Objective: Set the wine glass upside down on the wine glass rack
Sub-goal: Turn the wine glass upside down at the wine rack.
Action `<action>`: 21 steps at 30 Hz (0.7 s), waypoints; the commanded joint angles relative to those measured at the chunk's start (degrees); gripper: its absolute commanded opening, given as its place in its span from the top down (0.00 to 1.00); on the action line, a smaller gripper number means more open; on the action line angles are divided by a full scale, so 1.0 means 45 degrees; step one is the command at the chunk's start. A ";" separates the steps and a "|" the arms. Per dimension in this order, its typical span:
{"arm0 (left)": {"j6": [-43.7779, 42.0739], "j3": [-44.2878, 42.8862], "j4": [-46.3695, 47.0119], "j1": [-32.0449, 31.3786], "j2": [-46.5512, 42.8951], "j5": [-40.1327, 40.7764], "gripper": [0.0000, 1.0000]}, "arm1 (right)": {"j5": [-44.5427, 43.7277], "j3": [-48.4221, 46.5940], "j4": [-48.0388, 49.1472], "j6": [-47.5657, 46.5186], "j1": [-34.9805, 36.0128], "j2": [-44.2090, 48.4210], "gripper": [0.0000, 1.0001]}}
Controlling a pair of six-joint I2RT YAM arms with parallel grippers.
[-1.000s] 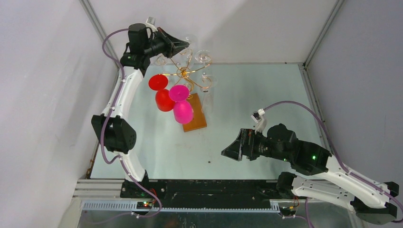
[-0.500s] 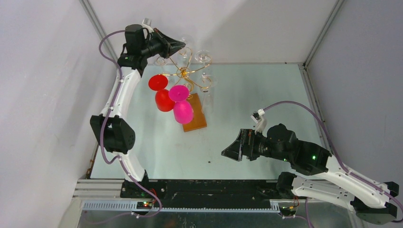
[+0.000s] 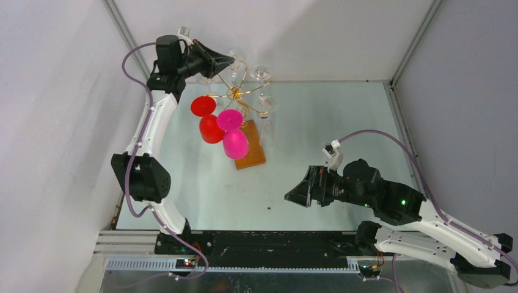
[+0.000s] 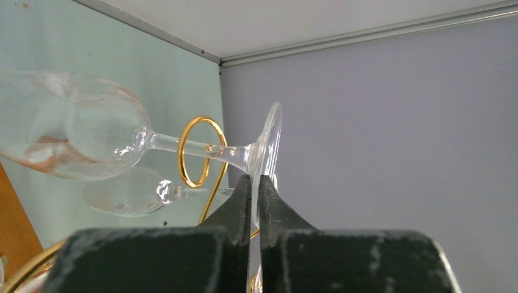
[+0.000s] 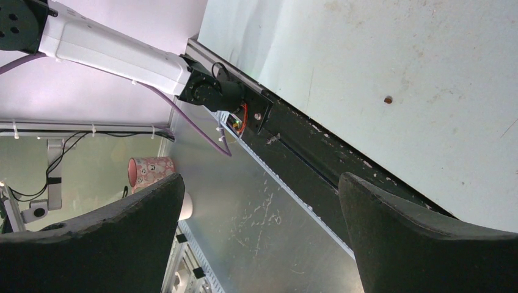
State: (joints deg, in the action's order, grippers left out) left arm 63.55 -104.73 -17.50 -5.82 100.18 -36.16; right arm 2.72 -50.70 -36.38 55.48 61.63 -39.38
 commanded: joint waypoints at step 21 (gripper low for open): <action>0.0001 0.0339 0.0955 0.0254 -0.1023 -0.0230 0.80 | -0.0238 -0.0023 -0.0138 0.0014 -0.0052 0.0176 0.00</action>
State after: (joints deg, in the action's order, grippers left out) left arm 63.51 -103.04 -16.84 -5.06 99.22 -36.21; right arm 2.70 -50.70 -37.47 55.51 61.63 -39.03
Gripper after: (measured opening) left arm 0.191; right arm 0.993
